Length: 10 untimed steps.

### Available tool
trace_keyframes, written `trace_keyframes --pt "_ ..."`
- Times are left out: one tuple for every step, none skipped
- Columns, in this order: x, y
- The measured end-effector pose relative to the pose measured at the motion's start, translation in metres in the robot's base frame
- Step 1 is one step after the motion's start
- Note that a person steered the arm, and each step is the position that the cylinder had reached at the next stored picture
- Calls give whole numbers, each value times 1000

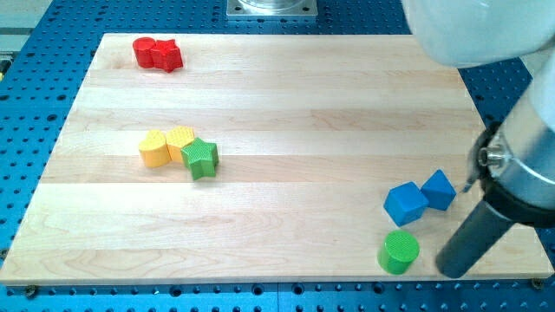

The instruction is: Move the green circle to the right of the green star

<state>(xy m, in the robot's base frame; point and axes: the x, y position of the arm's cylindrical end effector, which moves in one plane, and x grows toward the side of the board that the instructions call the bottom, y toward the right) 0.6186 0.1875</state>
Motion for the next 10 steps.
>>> trace_keyframes --pt "0 -11" --pt "0 -63" --pt "0 -168" --pt "-3 -238" --pt "-5 -228" --pt "-9 -135" --pt "-20 -86" --pt "-24 -129" --pt "-37 -188" --pt "-53 -203"
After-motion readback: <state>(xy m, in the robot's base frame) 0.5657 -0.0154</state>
